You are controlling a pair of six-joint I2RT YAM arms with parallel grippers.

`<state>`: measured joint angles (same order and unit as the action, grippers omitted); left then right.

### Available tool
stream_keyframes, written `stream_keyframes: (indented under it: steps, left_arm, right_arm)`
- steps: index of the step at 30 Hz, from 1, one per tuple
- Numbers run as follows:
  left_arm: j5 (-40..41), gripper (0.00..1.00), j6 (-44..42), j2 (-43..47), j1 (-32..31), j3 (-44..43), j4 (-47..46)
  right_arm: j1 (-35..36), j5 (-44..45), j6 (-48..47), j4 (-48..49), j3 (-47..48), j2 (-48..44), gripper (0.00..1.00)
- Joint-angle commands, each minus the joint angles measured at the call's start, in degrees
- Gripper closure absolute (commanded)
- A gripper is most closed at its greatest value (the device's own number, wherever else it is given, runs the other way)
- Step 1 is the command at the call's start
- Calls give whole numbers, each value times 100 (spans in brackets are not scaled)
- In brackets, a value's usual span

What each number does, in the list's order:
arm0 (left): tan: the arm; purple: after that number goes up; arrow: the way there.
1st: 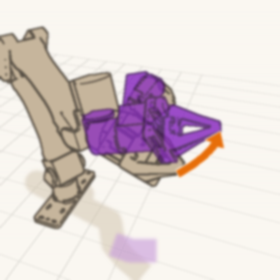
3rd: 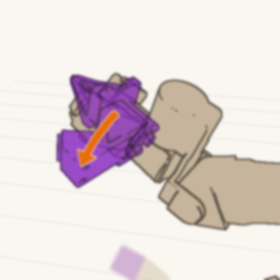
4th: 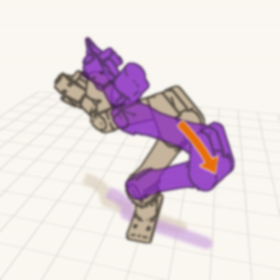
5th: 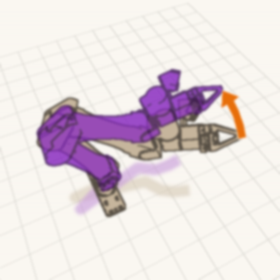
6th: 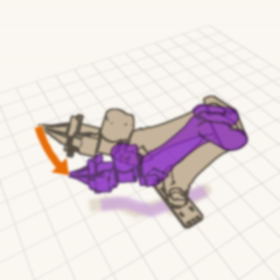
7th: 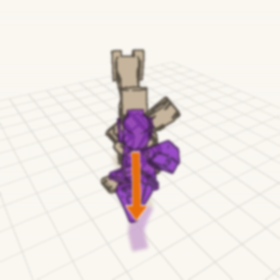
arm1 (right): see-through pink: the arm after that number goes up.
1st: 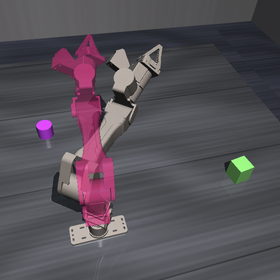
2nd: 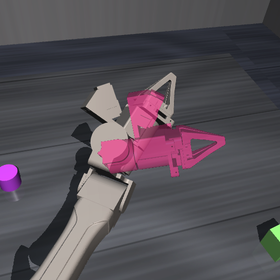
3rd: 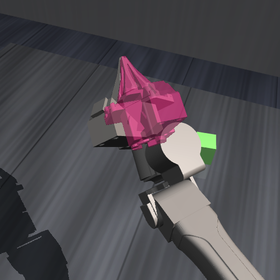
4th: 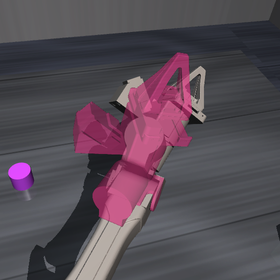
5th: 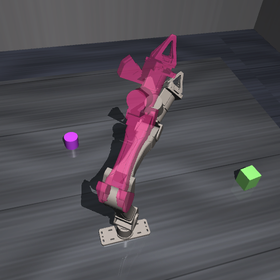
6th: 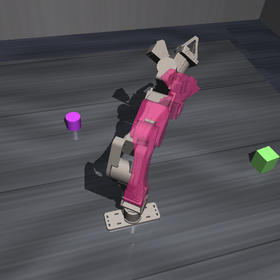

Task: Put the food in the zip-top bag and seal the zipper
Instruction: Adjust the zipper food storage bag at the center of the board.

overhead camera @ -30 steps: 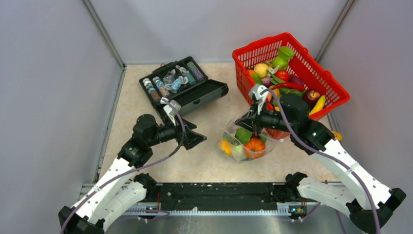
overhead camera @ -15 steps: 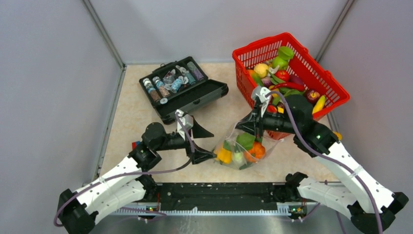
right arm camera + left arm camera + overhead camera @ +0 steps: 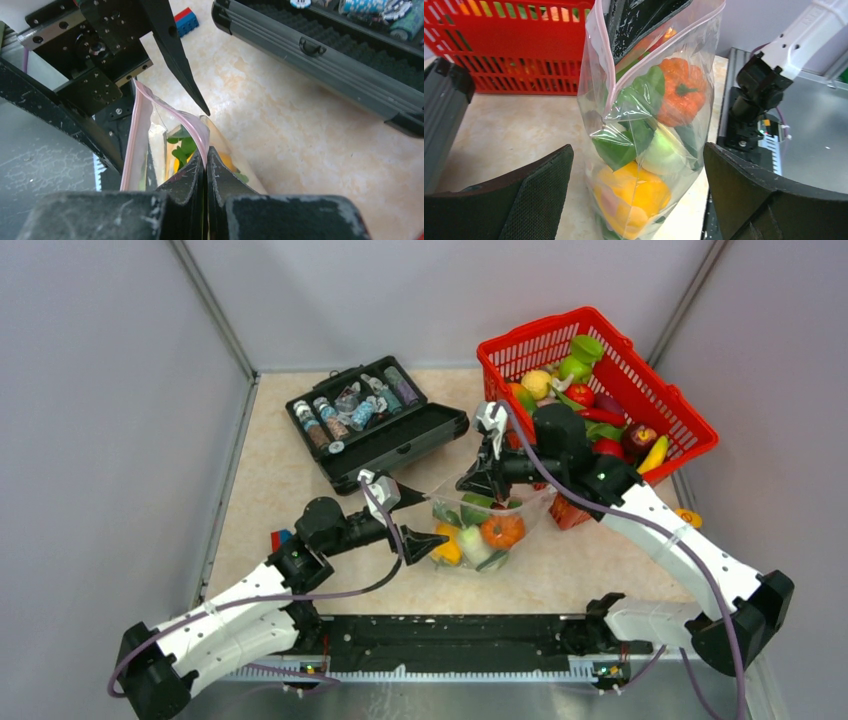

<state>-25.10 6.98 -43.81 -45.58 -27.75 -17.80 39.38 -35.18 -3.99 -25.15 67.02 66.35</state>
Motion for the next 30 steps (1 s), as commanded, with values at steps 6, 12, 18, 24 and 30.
stream_keyframes:
  steps: [6,12,18,24,30]
  left_arm:
    - [165,5,-263,-97,-21,-404,-442]
    - [-168,12,-475,-137,-12,-439,-624]
    - [-657,24,-834,-224,-4,-600,-548]
    - [-436,30,-1163,-143,12,-663,-427]
    - [-473,47,-1394,-78,30,-762,-113]
  right_arm:
    - [53,-213,-525,29,429,205,100]
    - [53,-417,-610,1,361,126,100]
    - [53,-463,-627,-89,369,113,100]
    - [53,-472,-629,-80,317,38,100]
    - [53,-487,-612,-44,294,32,100]
